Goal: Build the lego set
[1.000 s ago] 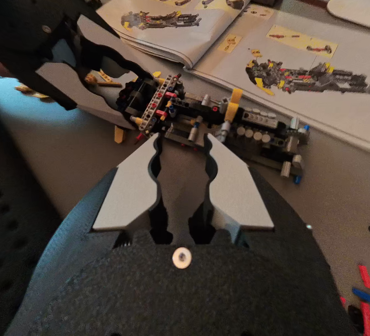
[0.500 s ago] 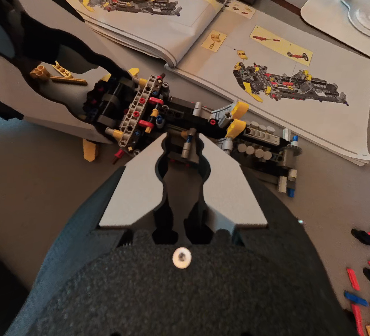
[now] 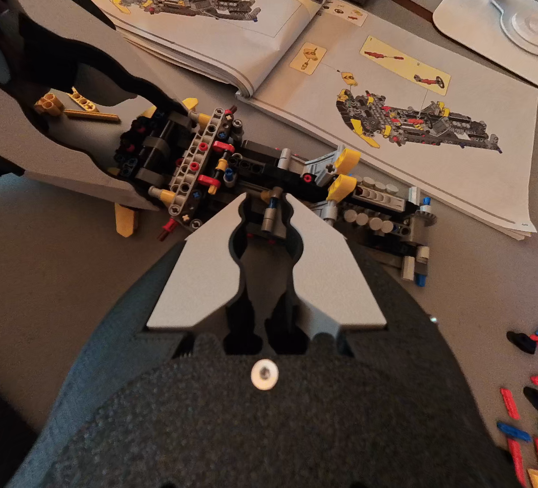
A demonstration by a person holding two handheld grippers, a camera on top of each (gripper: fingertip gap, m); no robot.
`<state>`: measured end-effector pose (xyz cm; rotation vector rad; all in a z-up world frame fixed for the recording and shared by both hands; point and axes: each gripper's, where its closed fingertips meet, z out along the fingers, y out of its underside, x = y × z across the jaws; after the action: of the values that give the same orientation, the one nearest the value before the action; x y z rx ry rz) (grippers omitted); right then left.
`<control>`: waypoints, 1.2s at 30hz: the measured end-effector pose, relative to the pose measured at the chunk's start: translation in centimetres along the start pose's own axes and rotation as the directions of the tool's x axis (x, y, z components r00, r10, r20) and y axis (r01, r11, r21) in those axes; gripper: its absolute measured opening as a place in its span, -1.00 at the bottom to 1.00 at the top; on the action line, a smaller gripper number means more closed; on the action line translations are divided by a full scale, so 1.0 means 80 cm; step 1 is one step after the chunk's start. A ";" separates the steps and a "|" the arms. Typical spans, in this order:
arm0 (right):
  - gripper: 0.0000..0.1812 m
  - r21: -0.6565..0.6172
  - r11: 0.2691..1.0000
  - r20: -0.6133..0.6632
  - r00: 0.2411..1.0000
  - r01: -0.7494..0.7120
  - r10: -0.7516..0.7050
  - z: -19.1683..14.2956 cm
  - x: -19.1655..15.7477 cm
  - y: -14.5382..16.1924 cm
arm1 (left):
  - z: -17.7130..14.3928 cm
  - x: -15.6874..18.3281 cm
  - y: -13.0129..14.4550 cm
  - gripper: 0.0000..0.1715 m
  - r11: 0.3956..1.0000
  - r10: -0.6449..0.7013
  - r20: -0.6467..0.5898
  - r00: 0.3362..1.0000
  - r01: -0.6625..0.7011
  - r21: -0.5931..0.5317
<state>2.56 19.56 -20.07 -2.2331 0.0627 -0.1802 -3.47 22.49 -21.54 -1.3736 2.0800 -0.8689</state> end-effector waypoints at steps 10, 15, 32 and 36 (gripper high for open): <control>-0.70 0.004 1.000 0.016 1.000 0.002 -0.002 -0.004 -0.003 -0.002 | 0.000 0.000 0.000 -0.24 1.000 0.001 0.000 1.000 -0.001 0.000; -0.51 0.031 0.983 0.151 0.972 0.178 -0.181 -0.052 -0.016 -0.035 | 0.000 0.000 0.000 -0.24 1.000 0.002 -0.001 1.000 -0.002 0.000; -0.17 -0.092 0.361 0.745 0.305 0.928 -0.594 0.008 0.010 0.017 | 0.001 0.001 0.000 -0.24 1.000 -0.002 -0.016 1.000 0.002 0.001; -0.27 -0.104 0.362 0.742 0.315 0.926 -0.592 0.012 0.011 0.015 | 0.001 0.001 0.000 -0.24 1.000 -0.001 -0.014 1.000 0.001 0.000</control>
<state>3.57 19.52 -21.48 -2.5327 -1.6364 0.0427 -3.48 22.44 -21.59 -1.3723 2.0899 -0.8817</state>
